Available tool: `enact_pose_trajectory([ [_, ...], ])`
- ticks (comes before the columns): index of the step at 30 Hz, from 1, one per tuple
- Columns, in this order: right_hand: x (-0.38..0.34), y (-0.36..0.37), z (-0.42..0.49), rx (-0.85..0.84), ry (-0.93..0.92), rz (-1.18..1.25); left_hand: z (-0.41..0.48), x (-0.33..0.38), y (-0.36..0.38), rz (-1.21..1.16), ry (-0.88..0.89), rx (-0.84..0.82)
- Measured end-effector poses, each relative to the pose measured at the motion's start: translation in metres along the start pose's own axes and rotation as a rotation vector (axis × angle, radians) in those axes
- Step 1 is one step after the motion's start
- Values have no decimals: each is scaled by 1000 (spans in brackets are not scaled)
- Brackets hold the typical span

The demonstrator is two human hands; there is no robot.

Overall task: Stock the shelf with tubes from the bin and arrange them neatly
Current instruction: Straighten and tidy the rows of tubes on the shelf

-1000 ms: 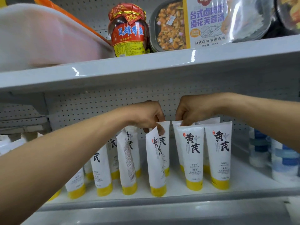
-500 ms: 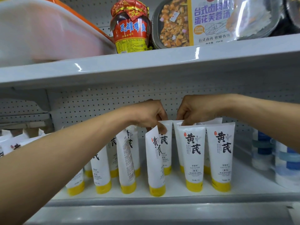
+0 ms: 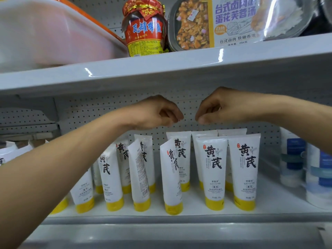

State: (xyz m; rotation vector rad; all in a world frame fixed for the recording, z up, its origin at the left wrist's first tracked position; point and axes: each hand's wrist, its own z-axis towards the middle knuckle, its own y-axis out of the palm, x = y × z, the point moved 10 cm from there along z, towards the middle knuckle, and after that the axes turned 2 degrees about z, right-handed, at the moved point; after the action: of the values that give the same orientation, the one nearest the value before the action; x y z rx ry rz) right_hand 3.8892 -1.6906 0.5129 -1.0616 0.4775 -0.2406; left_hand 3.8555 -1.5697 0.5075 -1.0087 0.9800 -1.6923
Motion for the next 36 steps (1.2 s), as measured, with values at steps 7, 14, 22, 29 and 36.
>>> enact_pose_trajectory([
  [7,-22,30,-33,-320,26,-81,-56,19,5,216,-301,-140],
  [14,-15,53,-33,-311,41,-180,-44,20,33,196,-186,-127],
  [22,-12,52,-35,-267,40,-182,-34,13,41,-57,-102,-75],
  [29,-12,51,-34,-242,38,-173,-31,14,42,-105,-83,-70],
  [36,-13,52,-33,-244,33,-162,-32,14,43,-127,-85,-96],
])
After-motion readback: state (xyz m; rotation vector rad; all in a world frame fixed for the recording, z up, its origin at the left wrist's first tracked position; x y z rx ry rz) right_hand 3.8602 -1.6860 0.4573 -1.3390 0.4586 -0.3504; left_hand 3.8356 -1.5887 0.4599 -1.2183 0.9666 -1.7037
